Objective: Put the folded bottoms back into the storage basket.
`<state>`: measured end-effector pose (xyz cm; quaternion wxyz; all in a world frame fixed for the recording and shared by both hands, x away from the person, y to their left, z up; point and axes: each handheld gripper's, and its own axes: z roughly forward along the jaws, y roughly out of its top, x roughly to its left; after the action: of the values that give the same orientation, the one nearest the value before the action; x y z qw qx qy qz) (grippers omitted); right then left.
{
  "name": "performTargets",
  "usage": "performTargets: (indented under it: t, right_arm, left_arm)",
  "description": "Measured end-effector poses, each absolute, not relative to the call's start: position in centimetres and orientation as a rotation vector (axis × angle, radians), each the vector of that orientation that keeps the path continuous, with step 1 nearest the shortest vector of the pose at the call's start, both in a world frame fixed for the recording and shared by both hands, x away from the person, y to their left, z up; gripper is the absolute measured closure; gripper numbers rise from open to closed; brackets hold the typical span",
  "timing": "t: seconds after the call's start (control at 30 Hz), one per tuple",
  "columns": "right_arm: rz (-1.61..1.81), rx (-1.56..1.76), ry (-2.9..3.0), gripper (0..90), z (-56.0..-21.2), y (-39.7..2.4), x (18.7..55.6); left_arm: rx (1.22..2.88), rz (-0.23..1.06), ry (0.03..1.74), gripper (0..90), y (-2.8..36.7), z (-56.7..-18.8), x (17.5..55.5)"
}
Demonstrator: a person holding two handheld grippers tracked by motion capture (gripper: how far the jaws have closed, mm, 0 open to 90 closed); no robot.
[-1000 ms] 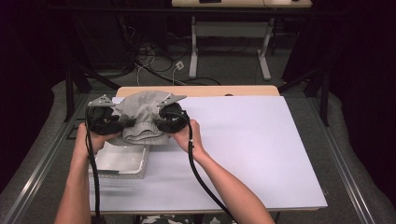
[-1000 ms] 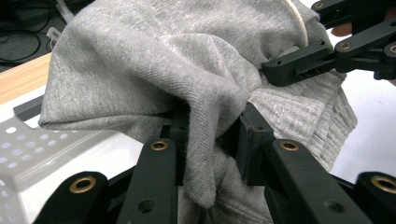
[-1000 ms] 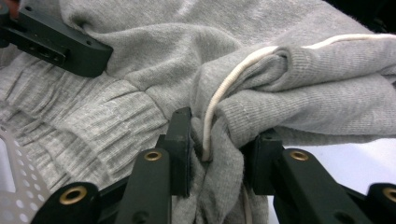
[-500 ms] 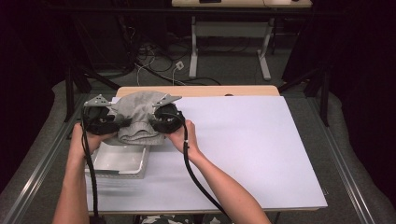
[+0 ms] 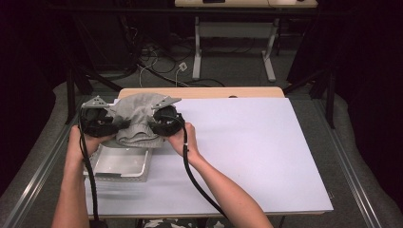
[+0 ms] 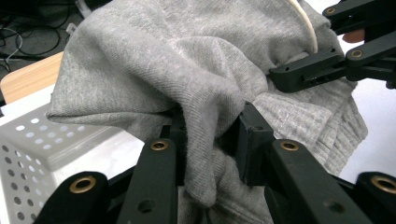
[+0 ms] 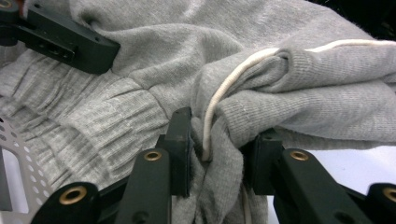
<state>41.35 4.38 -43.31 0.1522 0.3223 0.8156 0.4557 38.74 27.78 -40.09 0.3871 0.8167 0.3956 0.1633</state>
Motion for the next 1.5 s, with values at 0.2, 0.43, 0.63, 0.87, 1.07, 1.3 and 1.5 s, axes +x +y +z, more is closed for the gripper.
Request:
performTargets:
  t: [0.2,0.43,0.63,0.87,1.07,1.3,1.5]
  right_arm:
    - [1.308,0.923,2.343,66.3,-43.3,4.9,41.3]
    - [1.316,0.928,2.351,66.3,-43.5,5.5,41.3]
    - [1.33,0.937,2.355,66.3,-43.7,6.1,41.3]
    - [1.33,0.952,2.36,66.4,-44.0,6.8,41.2]
    - [1.338,0.96,2.365,66.3,-44.3,7.3,41.3]
    - [1.338,0.974,2.372,66.3,-44.6,7.8,41.3]
    - [1.33,0.98,2.386,66.3,-45.0,8.3,41.3]
  left_arm:
    - [2.077,0.432,1.021,71.9,28.1,-40.0,38.7]
    - [2.074,0.443,1.039,72.0,28.5,-40.0,38.6]
    - [2.073,0.452,1.062,72.1,28.9,-40.0,38.7]
    - [2.084,0.47,1.084,72.2,29.2,-40.0,38.7]
    - [2.095,0.476,1.095,72.5,29.4,-40.1,38.7]
    - [2.112,0.491,1.107,72.9,29.6,-40.3,38.8]
    - [2.121,0.492,1.119,73.0,29.7,-40.4,38.9]
